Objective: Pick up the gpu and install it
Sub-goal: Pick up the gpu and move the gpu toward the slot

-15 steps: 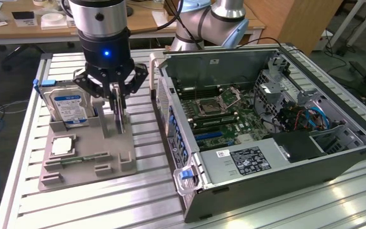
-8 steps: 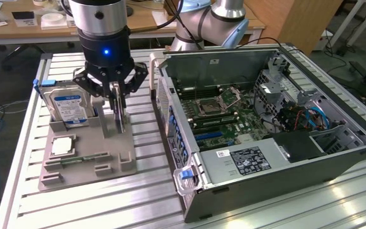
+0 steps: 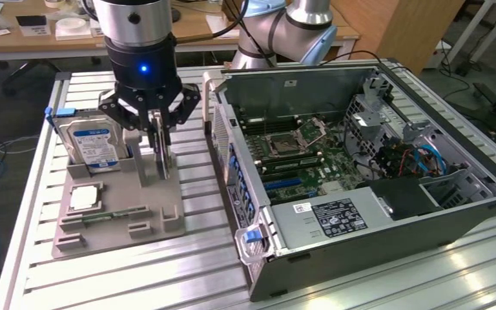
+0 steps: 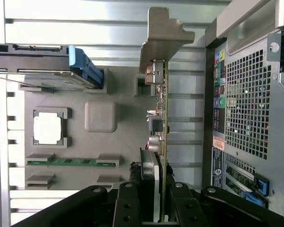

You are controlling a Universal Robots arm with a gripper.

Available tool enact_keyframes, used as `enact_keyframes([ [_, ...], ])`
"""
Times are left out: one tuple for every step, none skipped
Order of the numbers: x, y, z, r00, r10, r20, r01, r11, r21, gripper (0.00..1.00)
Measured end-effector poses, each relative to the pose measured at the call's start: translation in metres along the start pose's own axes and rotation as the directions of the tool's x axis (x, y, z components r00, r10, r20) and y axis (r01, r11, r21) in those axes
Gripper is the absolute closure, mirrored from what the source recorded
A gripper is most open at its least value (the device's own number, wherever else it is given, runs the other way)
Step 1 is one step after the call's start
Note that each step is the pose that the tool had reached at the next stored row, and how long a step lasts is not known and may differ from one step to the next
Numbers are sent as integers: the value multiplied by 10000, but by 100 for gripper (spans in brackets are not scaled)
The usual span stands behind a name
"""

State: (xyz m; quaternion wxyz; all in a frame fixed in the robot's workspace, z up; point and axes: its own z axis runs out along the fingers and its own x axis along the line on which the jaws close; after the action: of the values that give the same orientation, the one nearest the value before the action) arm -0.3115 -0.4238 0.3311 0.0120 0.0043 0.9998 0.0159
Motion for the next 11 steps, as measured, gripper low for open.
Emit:
enact_keyframes([
  [0, 0, -2, 10000, 0, 1, 0, 10000, 2, 72],
  [0, 0, -5, 10000, 0, 1, 0, 10000, 5, 72],
  [0, 0, -8, 10000, -1, 1, 1, 10000, 8, 72],
  [0, 0, -11, 10000, 0, 0, 0, 10000, 10, 72],
  [0, 0, -13, 10000, -1, 1, 1, 10000, 13, 72],
  [0, 1, -15, 10000, 0, 1, 0, 10000, 14, 72],
  [-1, 1, -18, 10000, -1, 1, 1, 10000, 17, 72],
  [-1, 1, -20, 10000, -1, 1, 1, 10000, 19, 72],
  [-1, 1, -22, 10000, -1, 1, 1, 10000, 21, 72],
  [-1, 1, -24, 10000, -1, 1, 1, 10000, 24, 72],
  [-1, 1, -26, 10000, -1, 1, 1, 10000, 26, 72],
])
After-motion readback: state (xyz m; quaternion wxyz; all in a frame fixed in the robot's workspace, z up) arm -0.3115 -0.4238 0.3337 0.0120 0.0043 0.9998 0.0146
